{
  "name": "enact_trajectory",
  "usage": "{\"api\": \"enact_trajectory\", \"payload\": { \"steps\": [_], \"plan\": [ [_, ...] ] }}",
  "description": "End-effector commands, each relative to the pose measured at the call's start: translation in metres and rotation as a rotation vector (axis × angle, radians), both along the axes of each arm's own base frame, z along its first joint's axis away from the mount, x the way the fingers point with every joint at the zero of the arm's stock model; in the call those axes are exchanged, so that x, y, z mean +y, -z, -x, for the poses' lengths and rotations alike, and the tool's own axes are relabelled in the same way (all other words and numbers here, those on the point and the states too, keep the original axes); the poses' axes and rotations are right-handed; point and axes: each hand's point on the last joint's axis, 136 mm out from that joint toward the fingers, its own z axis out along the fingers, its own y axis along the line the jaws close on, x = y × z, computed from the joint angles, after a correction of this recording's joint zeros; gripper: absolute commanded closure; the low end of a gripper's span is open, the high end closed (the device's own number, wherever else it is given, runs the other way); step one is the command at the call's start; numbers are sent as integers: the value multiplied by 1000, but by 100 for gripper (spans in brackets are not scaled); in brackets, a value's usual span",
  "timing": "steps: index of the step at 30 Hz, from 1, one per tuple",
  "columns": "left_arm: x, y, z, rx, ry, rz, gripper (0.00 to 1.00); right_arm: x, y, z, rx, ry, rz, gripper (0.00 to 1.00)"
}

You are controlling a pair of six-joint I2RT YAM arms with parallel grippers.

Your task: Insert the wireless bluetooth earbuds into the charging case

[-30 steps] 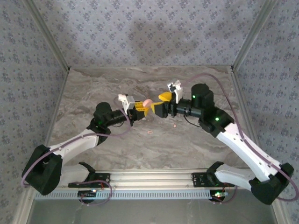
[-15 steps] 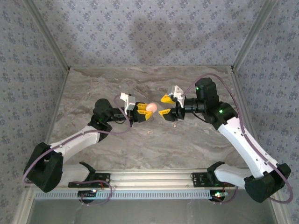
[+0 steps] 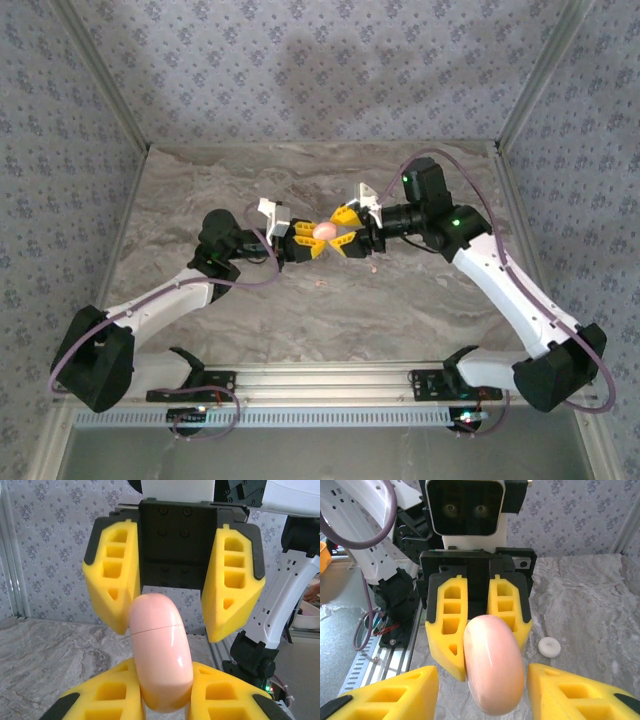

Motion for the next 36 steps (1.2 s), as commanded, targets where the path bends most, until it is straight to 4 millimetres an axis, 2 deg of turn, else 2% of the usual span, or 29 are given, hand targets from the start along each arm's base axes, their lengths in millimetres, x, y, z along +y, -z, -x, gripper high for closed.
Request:
{"api": "enact_trajectory", "payload": {
  "steps": [1,4,8,10,13,17,21,24,28,36],
  "plan": [
    [3,-26,9,-79,33,37,88,5,-9,9,4,-61,-24,54],
    [3,-26,9,-82,37,36,88,8,-8,9,20,-79,-26,57],
    [3,-27,9,-83,35,32,87,8,-8,10,42,-87,-22,70],
    [3,-27,8,-85,28,27,83,7,-9,12,48,-86,-17,78],
    [3,-23,7,-91,15,4,75,2,-10,12,27,-64,3,84],
    [7,-7,6,-128,-35,-99,57,-12,-1,6,-33,39,111,85],
    [14,15,7,-210,-64,-256,51,-28,18,3,-114,111,287,85],
    [18,26,10,-240,-57,-328,50,-32,31,4,-162,125,408,84],
    [17,31,13,-224,-20,-341,49,-24,40,9,-176,83,481,83],
    [9,35,22,-192,53,-339,50,3,39,15,-178,3,425,81]
  ]
}}
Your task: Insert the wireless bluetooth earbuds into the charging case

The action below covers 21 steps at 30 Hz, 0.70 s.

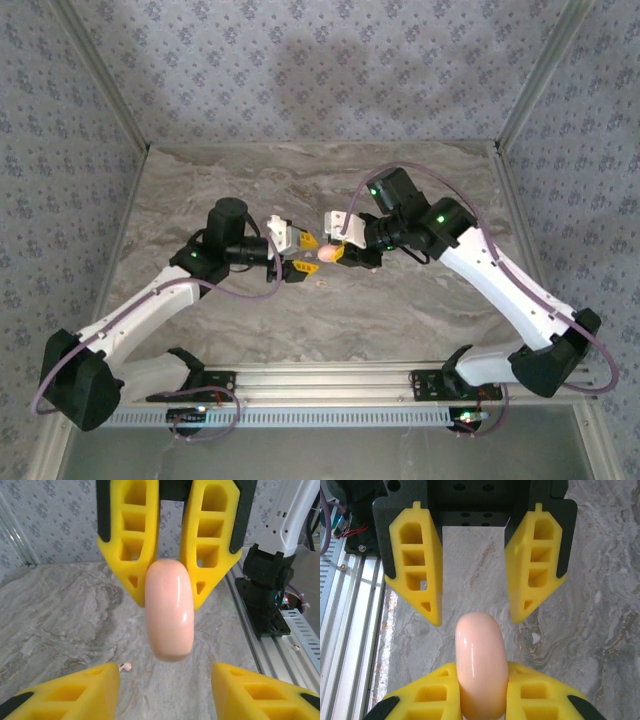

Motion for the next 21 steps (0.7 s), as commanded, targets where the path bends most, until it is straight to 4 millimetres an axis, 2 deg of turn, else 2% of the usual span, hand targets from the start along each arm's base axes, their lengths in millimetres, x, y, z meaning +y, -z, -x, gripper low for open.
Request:
{"api": "enact_trajectory", "payload": {
  "steps": [1,10,17,21],
  "plan": [
    [-5,-13,9,-18,65,17,50,6,-8,2,-21,-31,-19,81],
    [-9,-16,12,5,78,39,59,17,-4,4,-2,-54,-27,81],
    [-9,-17,12,10,83,44,79,19,-2,5,5,-60,-25,81],
    [-9,-15,12,13,82,37,85,16,-1,6,9,-53,-17,77]
  ]
}}
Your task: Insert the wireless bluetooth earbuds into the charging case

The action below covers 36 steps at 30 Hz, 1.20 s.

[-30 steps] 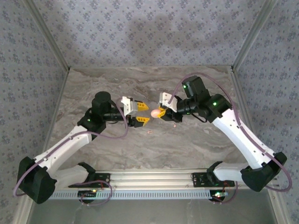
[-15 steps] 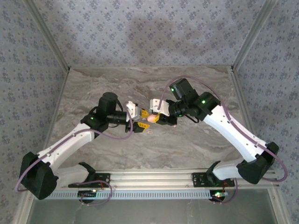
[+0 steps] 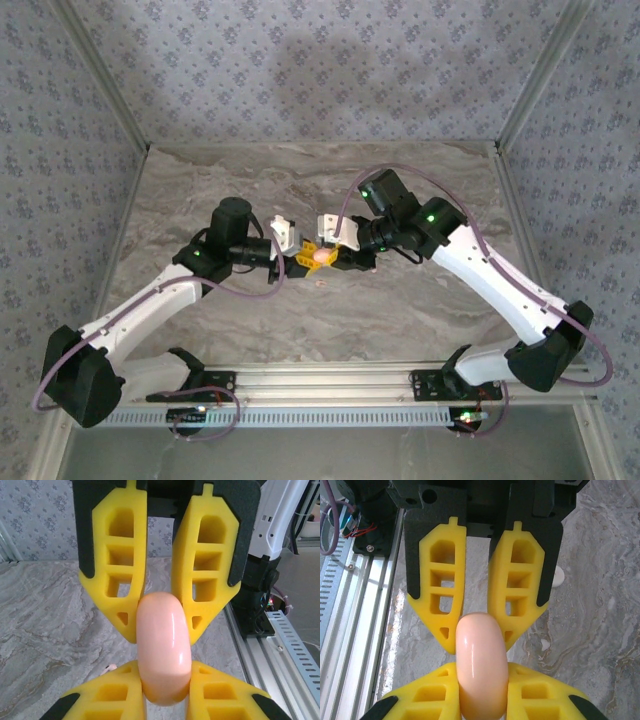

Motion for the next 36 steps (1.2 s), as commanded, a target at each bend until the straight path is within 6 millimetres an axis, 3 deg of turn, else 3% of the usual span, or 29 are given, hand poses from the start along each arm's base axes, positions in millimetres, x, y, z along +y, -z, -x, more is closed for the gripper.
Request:
{"api": "enact_trajectory", "payload": {
  "steps": [1,6,12,19,25,29,36],
  "plan": [
    [-4,-14,5,-31,48,36,86,3,-8,2,-10,-14,-21,73],
    [-4,-12,5,-33,49,28,86,-4,-6,4,19,1,-41,61],
    [-5,-13,5,-34,54,30,87,1,-13,7,65,-7,-151,59],
    [-4,-15,7,-40,55,34,87,-2,-16,5,95,-3,-178,65],
    [-4,-16,5,-39,46,38,80,-3,-18,5,103,-6,-187,82],
    [-5,-14,4,-33,42,42,72,-2,-21,4,94,-8,-202,83],
    [-6,-13,3,-22,33,47,71,1,-25,1,78,-7,-221,83]
  ]
}}
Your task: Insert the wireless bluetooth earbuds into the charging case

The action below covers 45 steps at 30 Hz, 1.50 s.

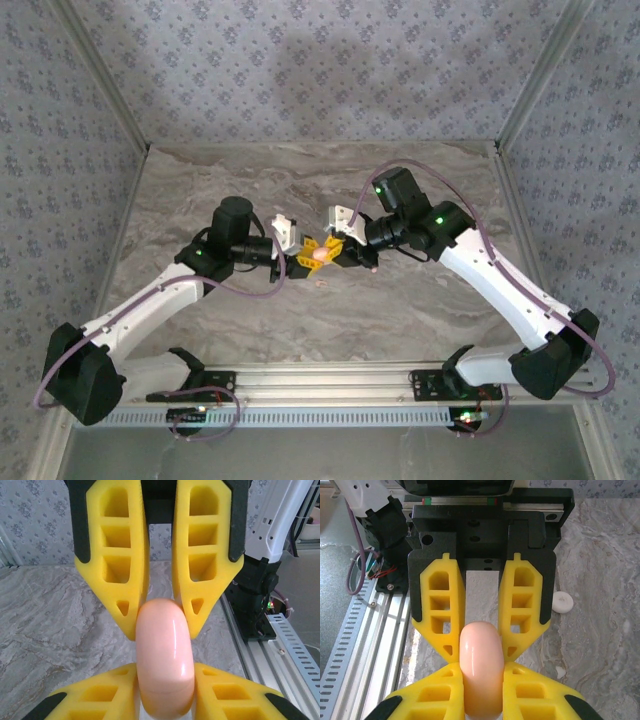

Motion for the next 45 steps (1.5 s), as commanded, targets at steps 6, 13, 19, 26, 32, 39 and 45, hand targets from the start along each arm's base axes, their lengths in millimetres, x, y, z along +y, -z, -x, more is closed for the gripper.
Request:
{"api": "enact_trajectory", "payload": {
  "steps": [6,13,19,26,32,39,45],
  "plan": [
    [-3,-10,4,-11,27,35,71,1,-16,1,-30,-2,-61,83],
    [-3,-7,2,3,22,34,70,-1,-21,3,-47,3,-78,83],
    [-4,-9,1,2,16,41,72,-2,-23,2,-56,13,-88,83],
    [-4,-12,1,-5,13,47,83,-2,-21,-1,-58,22,-85,82],
    [-3,-13,1,-6,14,48,87,-2,-16,-7,-65,47,-70,70],
    [-3,-10,3,1,21,42,88,-8,-19,-25,-97,150,-48,58],
    [-2,-7,4,3,22,32,89,-15,-28,-32,-106,184,-76,52]
  ]
}}
